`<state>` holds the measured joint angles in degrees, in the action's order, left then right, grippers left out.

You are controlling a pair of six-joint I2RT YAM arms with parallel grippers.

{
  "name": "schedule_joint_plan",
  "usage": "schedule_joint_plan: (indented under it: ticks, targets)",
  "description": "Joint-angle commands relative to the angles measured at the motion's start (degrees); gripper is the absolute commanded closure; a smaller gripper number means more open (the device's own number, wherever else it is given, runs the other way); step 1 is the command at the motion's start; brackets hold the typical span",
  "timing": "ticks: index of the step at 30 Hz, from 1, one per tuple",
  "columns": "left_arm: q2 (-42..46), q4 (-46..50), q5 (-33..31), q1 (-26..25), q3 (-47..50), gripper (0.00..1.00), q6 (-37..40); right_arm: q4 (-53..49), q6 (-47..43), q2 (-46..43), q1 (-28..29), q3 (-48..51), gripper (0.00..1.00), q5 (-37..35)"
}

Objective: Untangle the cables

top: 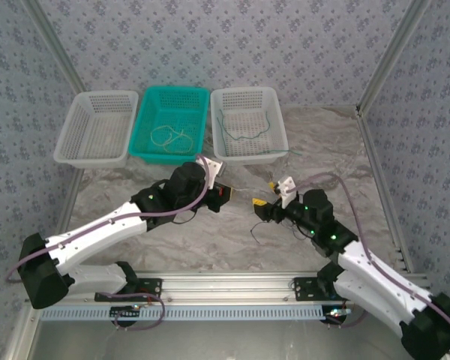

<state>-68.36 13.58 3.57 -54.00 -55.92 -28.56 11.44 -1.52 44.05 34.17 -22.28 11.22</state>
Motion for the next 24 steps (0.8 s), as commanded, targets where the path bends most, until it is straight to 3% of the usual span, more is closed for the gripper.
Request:
schedule_joint_plan:
  ticks: [1,5,7,8,9,10,13,14,19,24]
  targets:
    - [1.57,-0.40,3.01,0.30,-3.05,1.00,0.12,11.07,-9.65,6.87,-0.22,-1.38,0.30,-0.33]
    - [2.96,-1.21,3.28,0.20,-2.32,1.00,-0.68,12.89,-11.33,15.56,-0.61,-4.70,0.55,2.94]
    - [3.98,-1.54,3.14,0.20,-1.78,1.00,-1.12,14.88,-11.11,17.08,-0.60,-4.74,0.90,5.29]
    - [4.47,-1.41,2.59,0.18,-1.52,1.00,-1.28,15.66,-10.37,17.06,-0.59,-4.70,1.00,5.51]
    - [4.98,-1.18,1.82,0.21,-1.32,0.99,-1.45,15.72,-9.43,16.47,-0.54,-4.50,1.00,5.31]
    - [5.59,-0.80,0.73,0.17,-1.04,0.91,-1.55,15.42,-8.50,15.54,-0.64,-4.39,1.00,5.55]
    - [7.62,0.66,-3.11,0.35,-0.18,0.51,-0.64,12.75,-3.74,11.06,-1.51,-5.29,1.00,9.77]
    - [8.54,1.10,-4.65,0.38,0.26,0.42,0.41,10.90,-1.34,9.78,-2.07,-6.20,1.00,10.74]
    - [16.09,-1.67,-11.30,0.84,5.95,0.29,7.74,3.65,7.47,6.48,-5.43,-10.23,1.00,12.72]
    - [23.12,-14.73,-0.55,0.91,18.73,0.26,16.30,3.06,13.10,6.45,-6.39,-12.95,1.00,14.24]
